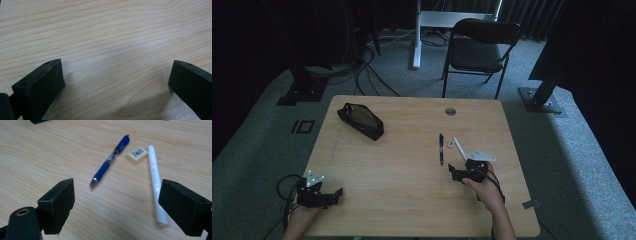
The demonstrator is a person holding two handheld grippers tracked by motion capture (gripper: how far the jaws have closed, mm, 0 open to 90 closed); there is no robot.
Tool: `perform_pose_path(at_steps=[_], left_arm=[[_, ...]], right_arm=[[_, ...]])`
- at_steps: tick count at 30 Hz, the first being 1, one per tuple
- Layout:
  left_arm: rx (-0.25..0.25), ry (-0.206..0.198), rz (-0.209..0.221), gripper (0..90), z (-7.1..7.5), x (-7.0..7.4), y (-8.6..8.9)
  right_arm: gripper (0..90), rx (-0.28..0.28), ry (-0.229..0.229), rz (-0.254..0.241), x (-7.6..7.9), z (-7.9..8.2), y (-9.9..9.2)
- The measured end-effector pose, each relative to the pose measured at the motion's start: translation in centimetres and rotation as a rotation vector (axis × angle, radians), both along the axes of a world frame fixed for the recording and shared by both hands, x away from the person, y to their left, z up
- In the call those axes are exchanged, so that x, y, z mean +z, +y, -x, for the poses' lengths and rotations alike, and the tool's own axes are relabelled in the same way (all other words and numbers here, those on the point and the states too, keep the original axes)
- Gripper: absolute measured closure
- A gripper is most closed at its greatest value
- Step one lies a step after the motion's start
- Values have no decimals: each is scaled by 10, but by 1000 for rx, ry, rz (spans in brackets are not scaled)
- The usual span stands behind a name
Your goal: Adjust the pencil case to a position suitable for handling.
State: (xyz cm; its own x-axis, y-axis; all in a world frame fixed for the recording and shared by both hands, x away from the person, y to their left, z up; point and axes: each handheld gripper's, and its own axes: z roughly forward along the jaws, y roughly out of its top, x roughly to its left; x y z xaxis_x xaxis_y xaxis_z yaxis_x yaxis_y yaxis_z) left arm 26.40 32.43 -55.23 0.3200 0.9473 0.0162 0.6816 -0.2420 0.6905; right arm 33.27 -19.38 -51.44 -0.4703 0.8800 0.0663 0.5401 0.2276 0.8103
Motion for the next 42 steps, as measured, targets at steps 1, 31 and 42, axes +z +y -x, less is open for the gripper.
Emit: perform_pose_path(at_steps=[1, 31, 42], left_arm=[[0, 0, 0, 2, 0, 0, 0], [0, -1, 3, 2, 0, 0, 0], [-2, -1, 3, 2, 0, 0, 0]], right_arm=[[130, 5, -2, -1, 0, -1, 2], [135, 143, -19, -22, 7, -25, 75], [144, 189, -32, -15, 8, -35, 98]])
